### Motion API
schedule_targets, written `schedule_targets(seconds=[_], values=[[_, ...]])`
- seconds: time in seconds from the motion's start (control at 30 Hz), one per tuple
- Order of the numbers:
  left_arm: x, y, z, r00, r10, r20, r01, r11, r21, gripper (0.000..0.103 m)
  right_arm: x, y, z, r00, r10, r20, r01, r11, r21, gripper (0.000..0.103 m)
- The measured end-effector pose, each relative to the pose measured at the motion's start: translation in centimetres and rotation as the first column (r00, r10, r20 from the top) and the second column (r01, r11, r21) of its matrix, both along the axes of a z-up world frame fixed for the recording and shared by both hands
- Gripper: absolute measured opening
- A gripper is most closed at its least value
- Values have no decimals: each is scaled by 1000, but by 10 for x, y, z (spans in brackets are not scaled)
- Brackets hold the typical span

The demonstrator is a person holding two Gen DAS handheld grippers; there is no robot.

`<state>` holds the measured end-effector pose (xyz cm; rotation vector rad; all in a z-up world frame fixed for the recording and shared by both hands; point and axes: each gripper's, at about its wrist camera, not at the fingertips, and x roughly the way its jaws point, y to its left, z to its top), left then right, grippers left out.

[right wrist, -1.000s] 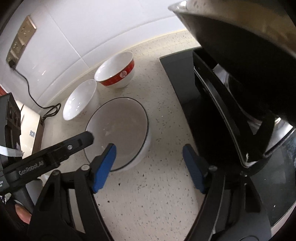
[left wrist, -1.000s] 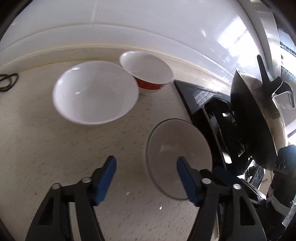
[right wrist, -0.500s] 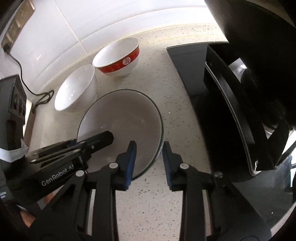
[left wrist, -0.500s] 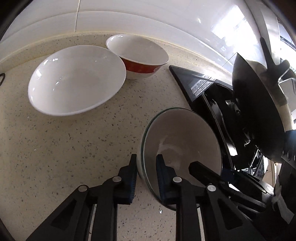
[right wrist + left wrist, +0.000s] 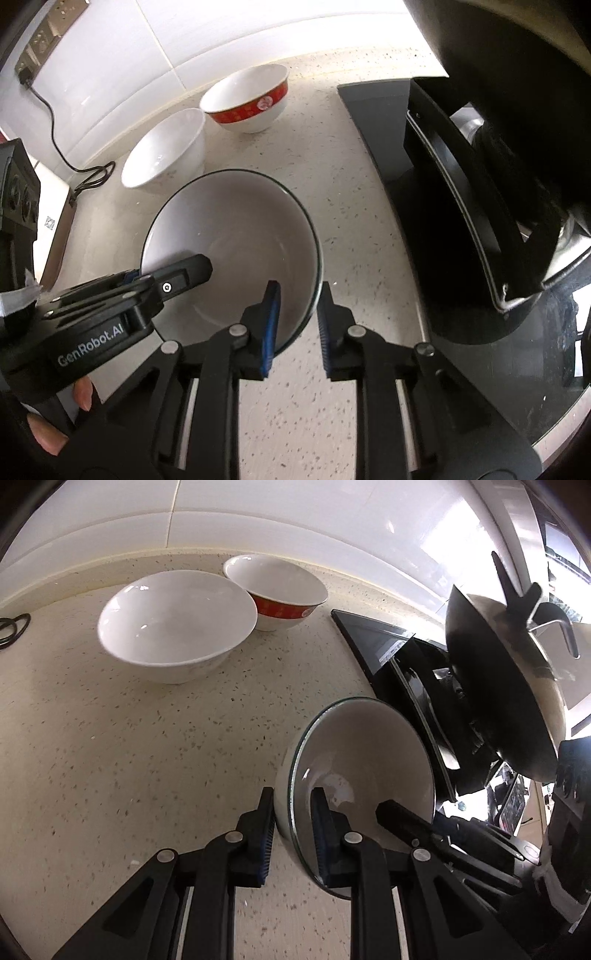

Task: Organize plates and bowls
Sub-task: 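Carry both held bowls toward the counter beside the plate stack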

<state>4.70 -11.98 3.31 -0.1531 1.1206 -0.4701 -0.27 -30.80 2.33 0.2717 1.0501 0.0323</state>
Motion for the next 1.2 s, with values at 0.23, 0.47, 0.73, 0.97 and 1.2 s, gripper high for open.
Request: schedule_targets(seconds=[0.23,0.47,0.73,0.97,1.2], values=[[-21,10,14,999,21,40,-21,1000,1,20,-15,8,13,999,15,36,-15,1000,-5,23],[-39,35,17,996,76,44,-76,997,1,20,-29,30,18,997,61,46,-61,998,-10,23],[-53,81,16,986,159,48,-159,987,6,20,-31,74,18,988,145,42,-145,989,-2,23],[-61,130,15,970,237,48,-237,971,7,20,-24,121,18,973,226,39,-227,974,2,23],[-67,180,14,955,292,51,-293,956,9,20,-14,167,15,953,299,39,-299,954,0,22]])
